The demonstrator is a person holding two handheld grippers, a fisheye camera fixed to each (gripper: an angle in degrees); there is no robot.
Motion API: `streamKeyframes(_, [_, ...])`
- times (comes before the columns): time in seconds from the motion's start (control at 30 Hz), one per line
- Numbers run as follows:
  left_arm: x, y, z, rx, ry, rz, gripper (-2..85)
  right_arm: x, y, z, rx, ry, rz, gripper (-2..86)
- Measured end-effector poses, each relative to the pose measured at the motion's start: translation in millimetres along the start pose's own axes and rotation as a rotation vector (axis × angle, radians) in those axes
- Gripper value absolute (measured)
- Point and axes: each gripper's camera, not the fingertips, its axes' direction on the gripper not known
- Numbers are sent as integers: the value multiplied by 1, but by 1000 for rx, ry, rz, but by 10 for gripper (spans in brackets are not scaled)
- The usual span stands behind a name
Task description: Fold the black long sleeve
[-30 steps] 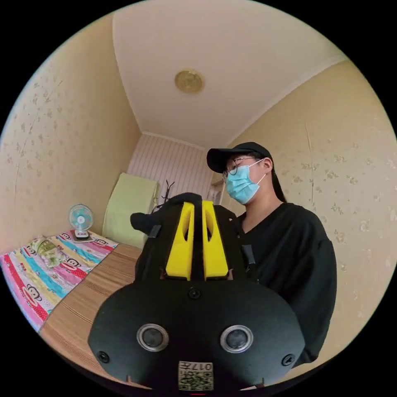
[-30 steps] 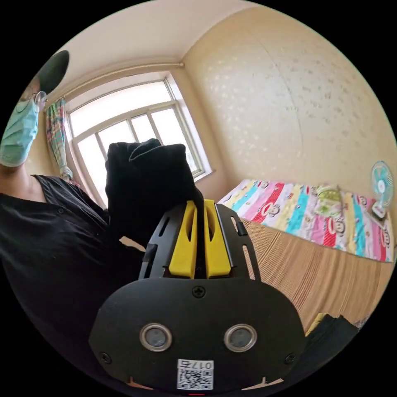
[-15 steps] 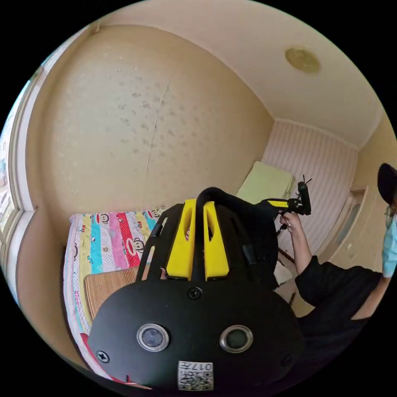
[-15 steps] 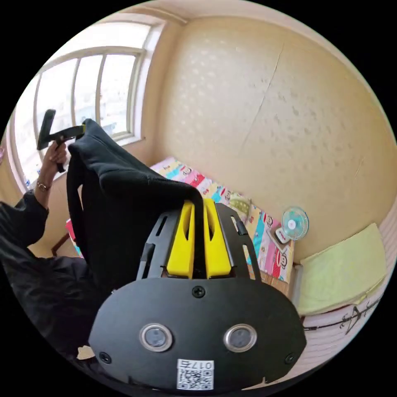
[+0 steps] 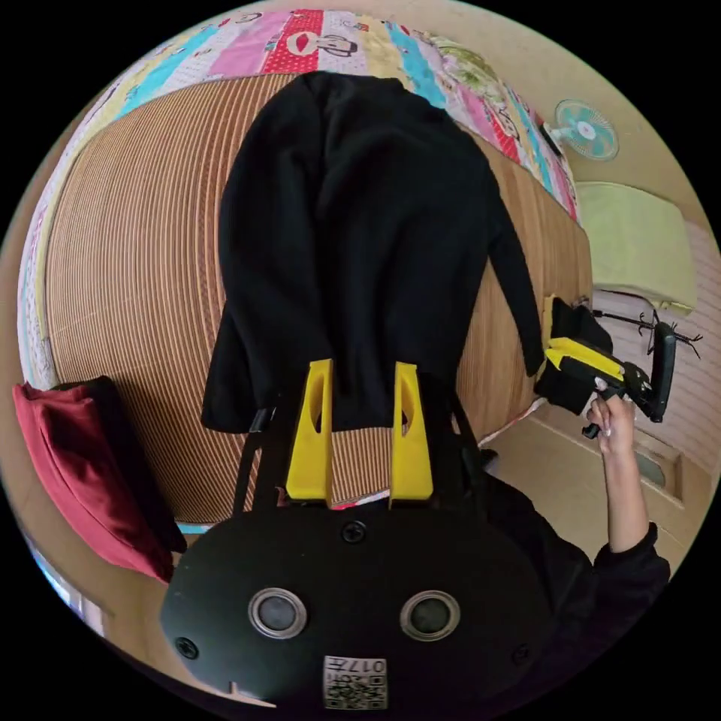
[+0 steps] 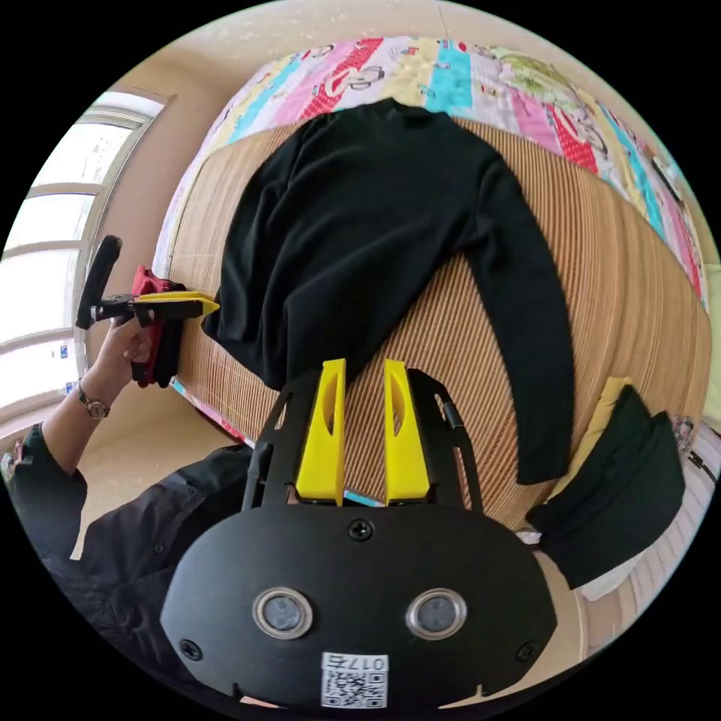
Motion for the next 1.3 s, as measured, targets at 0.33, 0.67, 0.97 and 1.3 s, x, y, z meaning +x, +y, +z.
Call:
streamKeyframes(0.33, [-97, 32, -33, -6, 200, 67, 32, 12, 20, 116, -228, 34, -74, 98])
streamKeyframes(0.67, [-359, 296, -341, 1094, 431, -690, 75, 159, 78, 47, -299, 393, 195, 83])
streamKeyframes(0.97, [-186, 113, -203, 137, 142, -72, 114, 202, 95, 23, -123, 187, 149, 102])
streamKeyframes(1.3, [-136, 247, -171, -101, -68, 2, 51, 261, 244, 19, -251, 101, 52, 79])
